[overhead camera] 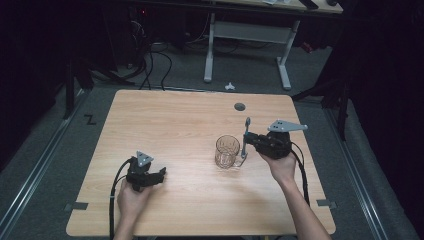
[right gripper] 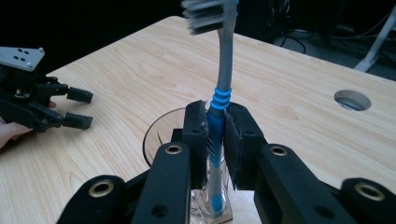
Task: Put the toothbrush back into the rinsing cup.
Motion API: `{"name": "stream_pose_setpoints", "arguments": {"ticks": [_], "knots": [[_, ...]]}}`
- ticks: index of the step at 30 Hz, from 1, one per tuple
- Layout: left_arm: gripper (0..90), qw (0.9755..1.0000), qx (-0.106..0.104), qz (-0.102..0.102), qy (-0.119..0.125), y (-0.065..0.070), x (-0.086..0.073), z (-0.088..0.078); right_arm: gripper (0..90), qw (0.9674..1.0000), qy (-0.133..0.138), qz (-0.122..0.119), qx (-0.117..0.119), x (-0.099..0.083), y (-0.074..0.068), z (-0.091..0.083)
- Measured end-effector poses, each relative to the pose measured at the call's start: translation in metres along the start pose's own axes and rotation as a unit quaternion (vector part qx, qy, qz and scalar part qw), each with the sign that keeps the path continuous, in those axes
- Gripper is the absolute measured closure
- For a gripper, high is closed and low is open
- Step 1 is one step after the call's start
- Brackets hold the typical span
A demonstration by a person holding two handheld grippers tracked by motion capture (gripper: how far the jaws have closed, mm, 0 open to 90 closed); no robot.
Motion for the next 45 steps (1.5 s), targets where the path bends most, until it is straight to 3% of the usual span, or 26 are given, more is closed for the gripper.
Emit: {"name": "stream_pose_setpoints", "arguments": {"ticks": [45], "knots": [[26.2,1.0000,0.000,0.000,0.000,0.000,0.000,0.000,79.5,0.9996,-0.027,0.000,-0.009,-0.019,0.000,0.002]]}}
Point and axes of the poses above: each handheld gripper's, and its own axes: z roughly forward along the jaws, x roughly out of its top, y roughly to its right, the point moved 8 cm from there along z, roughly forward along the jaws, and after that the axes turned 8 degrees about -y, right-handed, at the moved point
